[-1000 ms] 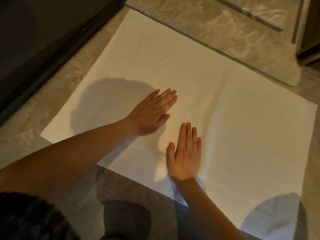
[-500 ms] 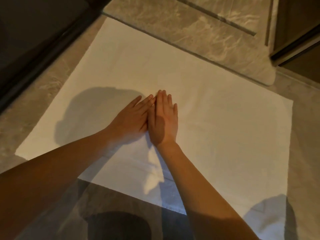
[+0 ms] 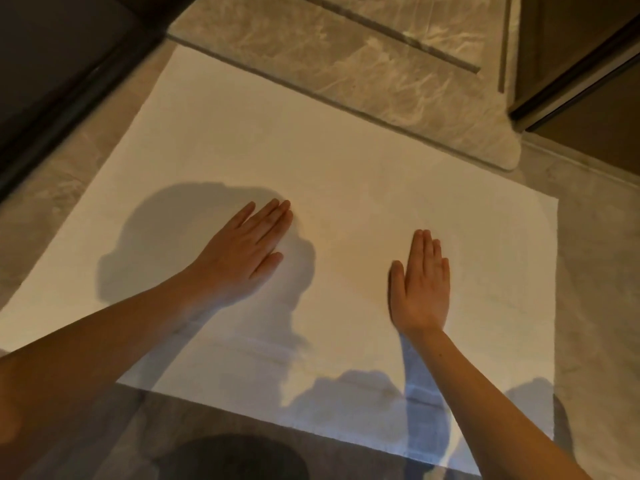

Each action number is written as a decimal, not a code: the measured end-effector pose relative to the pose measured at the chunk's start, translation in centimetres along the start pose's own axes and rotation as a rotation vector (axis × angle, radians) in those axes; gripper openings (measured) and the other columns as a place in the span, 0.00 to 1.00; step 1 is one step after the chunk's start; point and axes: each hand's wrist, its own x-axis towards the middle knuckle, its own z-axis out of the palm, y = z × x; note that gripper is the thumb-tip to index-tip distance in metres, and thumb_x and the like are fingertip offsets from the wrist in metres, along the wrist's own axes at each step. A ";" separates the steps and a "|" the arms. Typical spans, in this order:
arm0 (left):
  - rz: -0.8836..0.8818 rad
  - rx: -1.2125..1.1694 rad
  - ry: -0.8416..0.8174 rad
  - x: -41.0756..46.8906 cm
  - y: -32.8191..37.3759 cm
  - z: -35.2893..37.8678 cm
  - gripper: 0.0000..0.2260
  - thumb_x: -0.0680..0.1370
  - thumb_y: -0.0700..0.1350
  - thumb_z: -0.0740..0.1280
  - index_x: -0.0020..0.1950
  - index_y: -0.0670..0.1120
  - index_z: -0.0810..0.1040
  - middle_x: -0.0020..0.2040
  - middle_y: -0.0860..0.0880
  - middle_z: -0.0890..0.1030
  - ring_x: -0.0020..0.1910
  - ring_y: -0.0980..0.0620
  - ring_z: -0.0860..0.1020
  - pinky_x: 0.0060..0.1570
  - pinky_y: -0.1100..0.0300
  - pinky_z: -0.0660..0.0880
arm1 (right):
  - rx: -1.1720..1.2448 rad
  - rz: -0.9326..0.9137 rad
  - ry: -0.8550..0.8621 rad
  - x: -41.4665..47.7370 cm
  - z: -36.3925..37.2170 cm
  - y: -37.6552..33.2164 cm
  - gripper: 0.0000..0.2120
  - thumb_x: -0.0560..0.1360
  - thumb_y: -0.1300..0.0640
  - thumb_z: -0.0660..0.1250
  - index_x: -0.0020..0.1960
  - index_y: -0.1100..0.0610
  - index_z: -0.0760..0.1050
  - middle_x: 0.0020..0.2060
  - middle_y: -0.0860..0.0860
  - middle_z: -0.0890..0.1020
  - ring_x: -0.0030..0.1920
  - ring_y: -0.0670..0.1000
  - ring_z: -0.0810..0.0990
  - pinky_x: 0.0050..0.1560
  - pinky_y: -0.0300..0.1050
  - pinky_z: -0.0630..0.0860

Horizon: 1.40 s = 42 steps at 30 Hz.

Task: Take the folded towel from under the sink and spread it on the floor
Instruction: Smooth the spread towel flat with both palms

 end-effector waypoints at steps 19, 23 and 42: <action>0.002 0.024 0.013 10.8 0.5 0.4 0.27 0.82 0.51 0.49 0.79 0.40 0.57 0.79 0.43 0.59 0.79 0.48 0.56 0.77 0.49 0.50 | 0.216 -0.192 -0.059 10.7 -0.7 -12.7 0.26 0.84 0.50 0.47 0.80 0.56 0.50 0.79 0.52 0.53 0.79 0.52 0.47 0.77 0.49 0.42; 0.002 0.050 -0.001 10.8 0.4 0.4 0.28 0.82 0.53 0.48 0.79 0.41 0.55 0.80 0.44 0.56 0.79 0.48 0.53 0.77 0.49 0.50 | 0.037 -0.174 -0.016 11.2 -0.1 -6.3 0.28 0.83 0.47 0.46 0.80 0.54 0.48 0.80 0.49 0.51 0.79 0.51 0.46 0.77 0.50 0.43; 0.040 0.047 -0.024 16.3 2.7 0.3 0.26 0.83 0.53 0.48 0.81 0.46 0.52 0.81 0.47 0.51 0.80 0.49 0.48 0.78 0.49 0.45 | -0.009 0.012 0.035 11.0 -1.5 4.5 0.31 0.81 0.44 0.42 0.80 0.55 0.46 0.80 0.51 0.50 0.79 0.51 0.45 0.78 0.51 0.45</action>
